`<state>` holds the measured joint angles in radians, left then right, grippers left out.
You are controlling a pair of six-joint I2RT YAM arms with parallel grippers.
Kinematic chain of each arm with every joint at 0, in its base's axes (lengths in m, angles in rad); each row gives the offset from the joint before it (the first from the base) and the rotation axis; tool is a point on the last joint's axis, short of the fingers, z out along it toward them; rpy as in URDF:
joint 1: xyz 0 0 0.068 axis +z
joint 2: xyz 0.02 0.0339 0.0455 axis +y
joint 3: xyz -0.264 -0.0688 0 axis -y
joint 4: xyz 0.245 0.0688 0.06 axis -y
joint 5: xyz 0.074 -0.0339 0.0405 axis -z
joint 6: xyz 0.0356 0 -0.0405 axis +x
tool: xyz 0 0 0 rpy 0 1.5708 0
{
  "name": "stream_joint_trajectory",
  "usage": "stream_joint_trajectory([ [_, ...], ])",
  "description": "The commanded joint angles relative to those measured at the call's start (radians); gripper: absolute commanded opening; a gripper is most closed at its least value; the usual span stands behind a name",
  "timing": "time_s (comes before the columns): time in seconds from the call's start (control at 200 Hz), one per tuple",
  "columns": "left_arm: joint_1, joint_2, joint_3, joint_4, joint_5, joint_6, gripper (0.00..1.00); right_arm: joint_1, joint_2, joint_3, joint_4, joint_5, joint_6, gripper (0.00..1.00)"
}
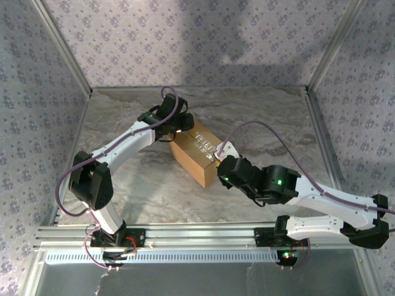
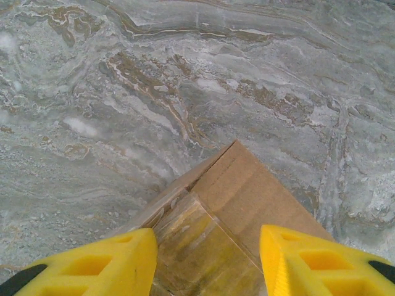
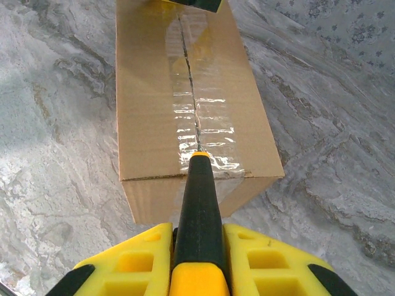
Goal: Unpack the express box
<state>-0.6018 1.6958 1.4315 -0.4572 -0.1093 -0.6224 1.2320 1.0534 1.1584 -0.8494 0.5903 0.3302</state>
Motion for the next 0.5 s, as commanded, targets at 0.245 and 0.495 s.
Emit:
stream_joint_trajectory([
  [0.245, 0.058, 0.016, -0.002, -0.111, -0.156, 0.013, 0.51, 0.019, -0.027, -0.012, -0.162, 0.023, 0.030, 0.00],
  [0.495, 0.065, 0.011, -0.010, -0.117, -0.165, 0.015, 0.51, 0.024, -0.030, -0.009, -0.166, 0.030, 0.031, 0.00],
])
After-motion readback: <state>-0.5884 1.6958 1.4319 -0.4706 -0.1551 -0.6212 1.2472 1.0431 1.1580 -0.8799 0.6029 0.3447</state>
